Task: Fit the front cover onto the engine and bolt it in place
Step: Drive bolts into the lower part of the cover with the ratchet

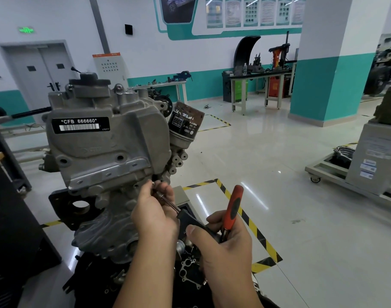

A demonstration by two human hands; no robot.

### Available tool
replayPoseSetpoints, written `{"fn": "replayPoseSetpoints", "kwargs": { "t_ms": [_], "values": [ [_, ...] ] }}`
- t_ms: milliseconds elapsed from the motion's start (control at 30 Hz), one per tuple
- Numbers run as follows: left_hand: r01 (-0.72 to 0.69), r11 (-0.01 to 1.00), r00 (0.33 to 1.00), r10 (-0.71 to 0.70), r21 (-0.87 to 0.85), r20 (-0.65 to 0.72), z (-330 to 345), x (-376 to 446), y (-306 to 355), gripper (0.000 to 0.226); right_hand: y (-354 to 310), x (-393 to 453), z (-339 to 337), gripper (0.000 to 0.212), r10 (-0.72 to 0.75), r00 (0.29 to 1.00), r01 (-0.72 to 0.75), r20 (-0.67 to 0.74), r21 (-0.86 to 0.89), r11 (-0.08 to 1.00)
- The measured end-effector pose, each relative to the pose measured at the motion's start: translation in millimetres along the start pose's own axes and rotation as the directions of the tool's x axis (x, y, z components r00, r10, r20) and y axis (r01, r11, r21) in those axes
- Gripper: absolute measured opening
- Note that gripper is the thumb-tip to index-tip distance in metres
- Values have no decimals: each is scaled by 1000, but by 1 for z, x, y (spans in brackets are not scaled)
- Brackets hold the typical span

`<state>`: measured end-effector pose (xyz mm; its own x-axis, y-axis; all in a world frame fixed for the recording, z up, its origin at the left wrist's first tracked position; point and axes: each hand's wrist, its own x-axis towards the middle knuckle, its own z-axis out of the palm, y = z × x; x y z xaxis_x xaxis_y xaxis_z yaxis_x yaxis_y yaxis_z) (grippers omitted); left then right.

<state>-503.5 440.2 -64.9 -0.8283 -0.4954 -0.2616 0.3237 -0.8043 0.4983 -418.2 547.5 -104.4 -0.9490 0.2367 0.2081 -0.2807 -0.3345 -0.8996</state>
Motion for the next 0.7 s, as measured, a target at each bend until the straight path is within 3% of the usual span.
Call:
{"fn": "replayPoseSetpoints", "kwargs": {
  "t_ms": [400, 700],
  "values": [
    [24, 1000, 999, -24, 13, 40, 5, -10, -16, 17, -5, 2, -9, 34, -11, 996, 10, -93, -10, 1000],
    [38, 995, 999, -38, -91, 1, 2, -13, -29, 16, -3, 9, -19, 40, 14, 991, -7, -133, 50, 999]
  ]
}}
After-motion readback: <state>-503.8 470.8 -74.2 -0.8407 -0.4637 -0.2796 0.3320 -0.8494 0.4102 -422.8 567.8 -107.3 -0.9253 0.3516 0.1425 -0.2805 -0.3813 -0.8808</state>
